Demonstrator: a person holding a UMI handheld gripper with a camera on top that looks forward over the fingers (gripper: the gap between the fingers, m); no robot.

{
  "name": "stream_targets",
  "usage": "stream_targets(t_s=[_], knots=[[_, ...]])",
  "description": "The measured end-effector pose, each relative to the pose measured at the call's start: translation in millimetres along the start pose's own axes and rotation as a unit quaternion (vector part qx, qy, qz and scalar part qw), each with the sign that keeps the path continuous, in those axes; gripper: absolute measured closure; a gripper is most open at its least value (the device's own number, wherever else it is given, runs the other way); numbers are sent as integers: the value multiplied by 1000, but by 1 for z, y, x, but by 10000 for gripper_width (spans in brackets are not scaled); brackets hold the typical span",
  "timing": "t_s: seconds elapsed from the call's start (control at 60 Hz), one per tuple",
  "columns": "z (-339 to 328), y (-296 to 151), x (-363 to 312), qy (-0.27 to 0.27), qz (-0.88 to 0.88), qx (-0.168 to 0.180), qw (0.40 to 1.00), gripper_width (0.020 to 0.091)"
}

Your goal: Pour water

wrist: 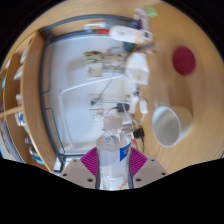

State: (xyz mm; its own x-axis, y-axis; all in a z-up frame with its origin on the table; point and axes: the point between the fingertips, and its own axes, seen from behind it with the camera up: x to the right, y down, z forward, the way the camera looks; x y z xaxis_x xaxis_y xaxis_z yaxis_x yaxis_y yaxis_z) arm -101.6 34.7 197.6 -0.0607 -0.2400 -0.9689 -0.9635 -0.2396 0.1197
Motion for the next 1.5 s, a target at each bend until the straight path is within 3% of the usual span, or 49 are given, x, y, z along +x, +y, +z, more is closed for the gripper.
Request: stream_targets(t_s=[0.133, 0.25, 0.417, 0.617, 0.733, 0.933, 1.05, 1.25, 1.3, 1.367, 1.4, 1.5], knots=[[-18, -29, -52, -11, -223, 22, 975, 721], [-25, -71, -69, 10, -433, 62, 899, 723], [-41, -133, -65, 106, -633, 115, 758, 694], [-39, -195, -21, 155, -686, 154, 694, 692], [-31, -217, 14, 186, -690, 146, 684, 687], [-25, -232, 42, 193, -705, 160, 664, 687], [-22, -232, 62, 202, -714, 149, 654, 633], [-30, -233, 61, 180, -680, 173, 690, 569], [-33, -235, 72, 190, -663, 166, 705, 482], [-35, -233, 82, 194, -648, 155, 720, 268], [-36, -231, 83, 187, -644, 156, 725, 237], [-42, -221, 91, 186, -642, 135, 731, 245]])
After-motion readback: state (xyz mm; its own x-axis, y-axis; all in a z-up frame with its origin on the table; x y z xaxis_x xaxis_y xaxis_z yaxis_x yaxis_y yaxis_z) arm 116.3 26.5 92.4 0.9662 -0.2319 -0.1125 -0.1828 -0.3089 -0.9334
